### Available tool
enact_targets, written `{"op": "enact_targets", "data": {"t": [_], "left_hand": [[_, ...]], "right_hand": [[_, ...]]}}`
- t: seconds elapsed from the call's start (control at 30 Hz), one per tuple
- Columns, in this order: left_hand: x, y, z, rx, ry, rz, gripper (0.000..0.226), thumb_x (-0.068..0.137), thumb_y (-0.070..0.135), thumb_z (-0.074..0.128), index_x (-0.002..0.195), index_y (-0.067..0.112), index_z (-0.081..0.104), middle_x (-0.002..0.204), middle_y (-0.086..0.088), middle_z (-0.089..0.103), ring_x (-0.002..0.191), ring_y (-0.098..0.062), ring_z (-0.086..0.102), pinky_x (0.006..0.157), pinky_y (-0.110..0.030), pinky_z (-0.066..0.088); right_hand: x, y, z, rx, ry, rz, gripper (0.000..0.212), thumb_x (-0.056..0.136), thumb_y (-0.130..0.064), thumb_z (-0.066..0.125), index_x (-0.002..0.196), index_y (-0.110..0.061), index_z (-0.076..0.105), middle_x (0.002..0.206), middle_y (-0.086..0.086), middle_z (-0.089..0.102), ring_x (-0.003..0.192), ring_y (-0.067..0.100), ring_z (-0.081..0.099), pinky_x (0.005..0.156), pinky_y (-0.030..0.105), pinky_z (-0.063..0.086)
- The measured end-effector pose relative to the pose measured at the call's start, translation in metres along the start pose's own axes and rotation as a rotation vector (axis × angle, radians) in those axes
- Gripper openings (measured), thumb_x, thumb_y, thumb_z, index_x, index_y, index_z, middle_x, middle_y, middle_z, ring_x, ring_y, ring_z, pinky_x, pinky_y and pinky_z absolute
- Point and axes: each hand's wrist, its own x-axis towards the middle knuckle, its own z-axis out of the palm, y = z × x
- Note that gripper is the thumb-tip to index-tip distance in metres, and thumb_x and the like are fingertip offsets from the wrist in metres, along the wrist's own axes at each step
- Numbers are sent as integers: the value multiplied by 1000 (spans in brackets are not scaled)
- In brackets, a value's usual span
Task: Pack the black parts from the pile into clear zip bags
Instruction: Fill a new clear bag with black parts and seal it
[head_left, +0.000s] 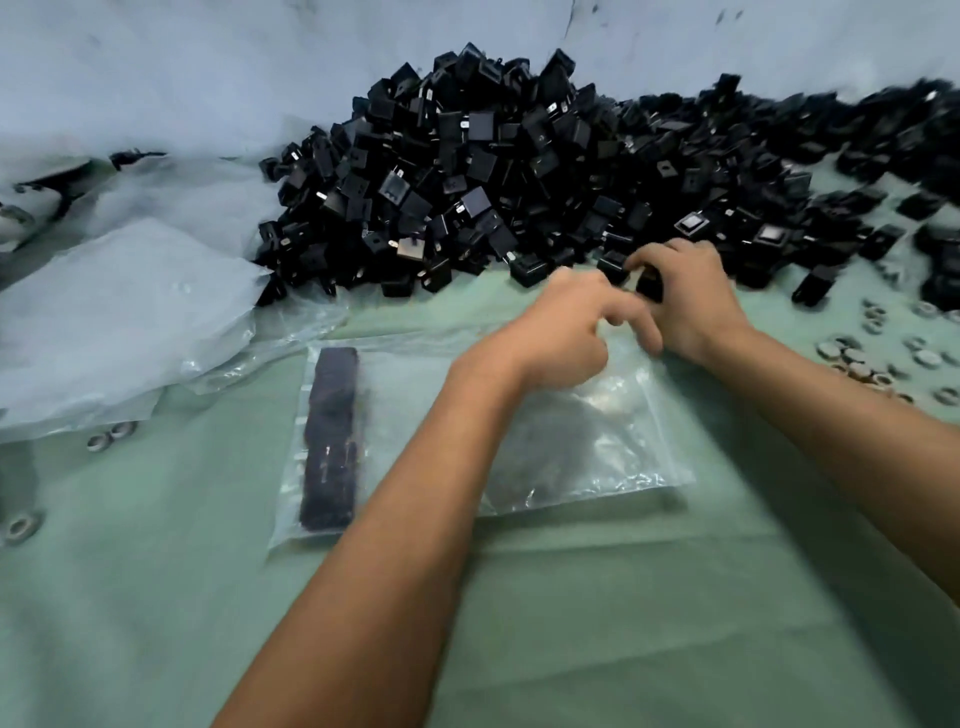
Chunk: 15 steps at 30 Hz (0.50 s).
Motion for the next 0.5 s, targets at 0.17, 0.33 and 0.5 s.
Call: {"op": "enact_targets", "data": {"t": [0.17,0.33,0.5], "left_hand": [[-2,2,-2,104,-1,25,61,79,-14,45,93,35,79,111,-5,47,112,-22,34,107,-31,32],[-8,-8,-26,-3,27,55,27,80,-1,73,86,24,82,93,9,63,85,5,55,73,-8,42],[-13,-11,-35,-48,-57,-13,17,80,4,82,83,20,79,88,-14,73,73,-22,64,79,-40,58]], "right_hand": [[-32,-1,-30,239,40,-50,18,82,-9,83,96,-11,71,95,3,70,96,27,67,88,40,54],[-75,-12,-59,771,-192,-75,36,82,4,82,112,-14,73,106,5,77,100,26,75,93,33,60],[-87,-31,-64,869,-395,-179,45,79,-2,83,121,-11,71,114,6,77,98,25,74,88,34,60]]}}
